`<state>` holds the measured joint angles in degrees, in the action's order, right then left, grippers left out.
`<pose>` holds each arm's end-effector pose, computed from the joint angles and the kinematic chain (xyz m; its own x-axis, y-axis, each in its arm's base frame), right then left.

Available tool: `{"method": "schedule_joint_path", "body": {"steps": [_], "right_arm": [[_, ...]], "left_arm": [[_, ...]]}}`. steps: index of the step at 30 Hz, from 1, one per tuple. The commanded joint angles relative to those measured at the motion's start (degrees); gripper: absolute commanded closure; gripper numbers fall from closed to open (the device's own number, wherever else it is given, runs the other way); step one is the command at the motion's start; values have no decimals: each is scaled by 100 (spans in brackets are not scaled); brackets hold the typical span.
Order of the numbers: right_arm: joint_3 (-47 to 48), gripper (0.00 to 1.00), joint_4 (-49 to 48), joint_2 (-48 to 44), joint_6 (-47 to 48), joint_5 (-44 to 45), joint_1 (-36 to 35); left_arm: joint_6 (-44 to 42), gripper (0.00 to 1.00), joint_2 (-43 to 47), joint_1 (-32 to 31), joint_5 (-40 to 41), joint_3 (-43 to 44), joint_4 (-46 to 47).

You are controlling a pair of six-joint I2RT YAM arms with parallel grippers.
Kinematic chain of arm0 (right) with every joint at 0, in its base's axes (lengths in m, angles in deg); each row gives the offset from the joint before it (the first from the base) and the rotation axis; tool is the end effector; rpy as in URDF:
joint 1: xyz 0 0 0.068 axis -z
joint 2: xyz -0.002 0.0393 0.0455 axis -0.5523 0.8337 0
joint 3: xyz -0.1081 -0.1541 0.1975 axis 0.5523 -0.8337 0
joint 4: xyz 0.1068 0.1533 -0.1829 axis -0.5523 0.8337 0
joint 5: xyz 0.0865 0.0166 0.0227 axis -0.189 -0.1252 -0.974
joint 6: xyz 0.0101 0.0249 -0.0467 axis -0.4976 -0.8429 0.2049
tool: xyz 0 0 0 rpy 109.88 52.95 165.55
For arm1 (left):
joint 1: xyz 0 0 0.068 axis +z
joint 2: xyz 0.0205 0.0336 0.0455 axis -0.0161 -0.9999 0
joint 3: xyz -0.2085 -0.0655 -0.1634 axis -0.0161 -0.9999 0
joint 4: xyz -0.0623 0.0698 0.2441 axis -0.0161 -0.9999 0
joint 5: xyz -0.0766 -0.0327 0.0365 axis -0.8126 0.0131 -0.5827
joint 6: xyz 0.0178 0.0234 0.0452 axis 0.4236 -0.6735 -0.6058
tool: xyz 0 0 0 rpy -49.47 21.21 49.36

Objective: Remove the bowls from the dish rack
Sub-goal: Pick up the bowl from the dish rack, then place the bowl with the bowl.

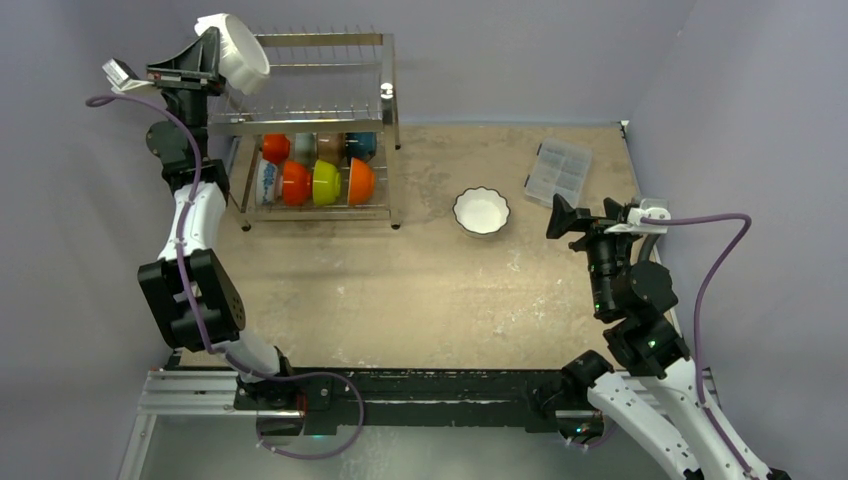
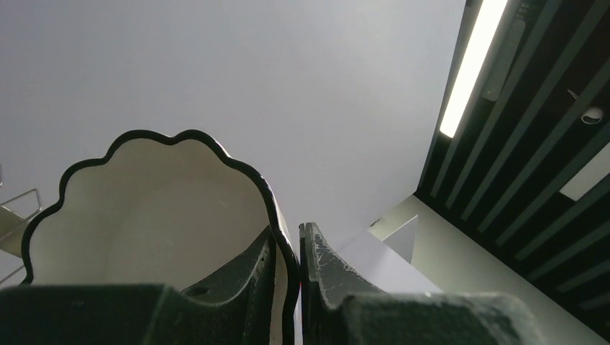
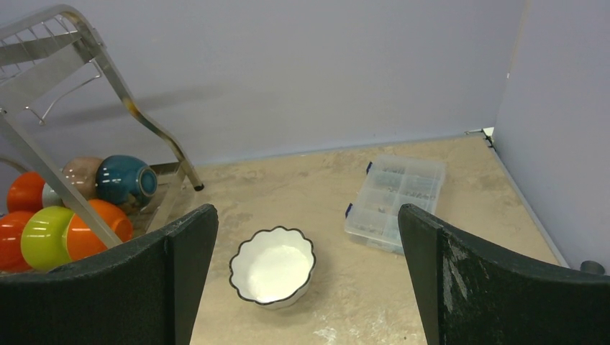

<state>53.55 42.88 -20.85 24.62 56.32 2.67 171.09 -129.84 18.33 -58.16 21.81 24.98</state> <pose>0.1021 0.0396 0.3869 0.2683 0.2485 -0.9307 -0.0443 0.9683 0.2457 0.3453 0.0976 0.4354 0.0105 -0.9949 -0.1000 0.6519 0.0826 -0.7538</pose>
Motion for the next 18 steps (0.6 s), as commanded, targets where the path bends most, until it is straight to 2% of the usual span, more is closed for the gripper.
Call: {"method": "schedule_joint_path", "body": {"steps": [1, 18], "right_arm": [[-20, 1, -281, -69, 82, 121, -35], [-49, 1, -290, -24, 44, 61, -54]], "left_arm": [[275, 100, -31, -148, 11, 543, 1167], [219, 100, 228, -287, -748, 803, 1527]]}}
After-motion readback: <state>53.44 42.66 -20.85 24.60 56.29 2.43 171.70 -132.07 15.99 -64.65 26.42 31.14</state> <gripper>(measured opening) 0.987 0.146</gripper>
